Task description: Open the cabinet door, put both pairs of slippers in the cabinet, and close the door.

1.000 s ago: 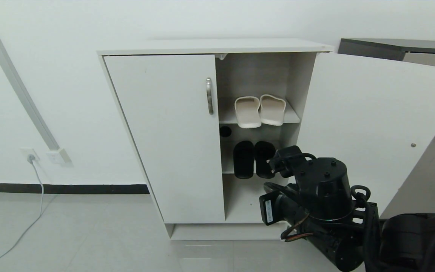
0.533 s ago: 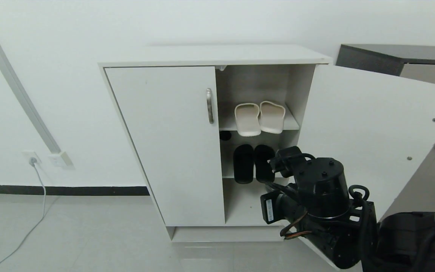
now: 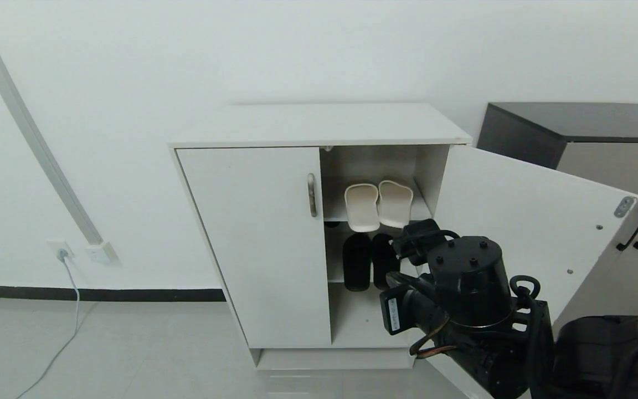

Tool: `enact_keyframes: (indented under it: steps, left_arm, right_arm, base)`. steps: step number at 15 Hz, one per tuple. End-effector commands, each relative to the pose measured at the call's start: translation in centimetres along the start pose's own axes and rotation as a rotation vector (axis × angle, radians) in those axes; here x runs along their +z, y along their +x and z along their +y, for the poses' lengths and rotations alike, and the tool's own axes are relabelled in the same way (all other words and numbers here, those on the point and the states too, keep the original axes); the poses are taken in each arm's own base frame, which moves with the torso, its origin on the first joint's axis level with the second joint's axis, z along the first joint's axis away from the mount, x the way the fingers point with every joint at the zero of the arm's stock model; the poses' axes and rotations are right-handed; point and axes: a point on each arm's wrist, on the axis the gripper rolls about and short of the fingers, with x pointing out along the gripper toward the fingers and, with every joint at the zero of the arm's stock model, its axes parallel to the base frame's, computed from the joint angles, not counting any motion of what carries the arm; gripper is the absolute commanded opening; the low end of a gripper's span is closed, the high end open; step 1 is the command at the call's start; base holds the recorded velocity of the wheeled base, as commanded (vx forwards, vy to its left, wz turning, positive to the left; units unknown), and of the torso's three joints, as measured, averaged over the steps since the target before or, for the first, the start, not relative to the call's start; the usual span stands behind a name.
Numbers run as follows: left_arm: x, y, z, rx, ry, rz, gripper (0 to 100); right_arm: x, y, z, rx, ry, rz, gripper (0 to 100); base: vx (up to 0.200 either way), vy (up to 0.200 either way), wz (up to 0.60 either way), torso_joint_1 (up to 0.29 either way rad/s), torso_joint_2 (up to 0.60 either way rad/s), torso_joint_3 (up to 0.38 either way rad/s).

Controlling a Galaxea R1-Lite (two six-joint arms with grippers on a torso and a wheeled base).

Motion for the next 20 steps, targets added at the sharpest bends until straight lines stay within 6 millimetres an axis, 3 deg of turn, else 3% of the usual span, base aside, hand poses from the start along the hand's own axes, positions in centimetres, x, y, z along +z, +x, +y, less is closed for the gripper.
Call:
enact_keyframes:
  steps: [1, 20]
  left_arm:
    - [0.00, 0.01, 0.00, 0.001, 0.000, 0.002, 0]
    - [-0.01, 0.00, 0.01, 0.002, 0.003, 0.000, 0]
  right_arm:
    - [-0.12, 0.03, -0.03, -0.001, -0.002, 0.003, 0]
    - [-0.78, 0.29, 0.00, -0.005, -0.012, 0.023, 0]
  base:
    - [0.000, 0.000, 0.00, 0.144, -0.47, -0.330]
    - [0.000, 0.000, 0.00, 0.214, -0.53, -0.320]
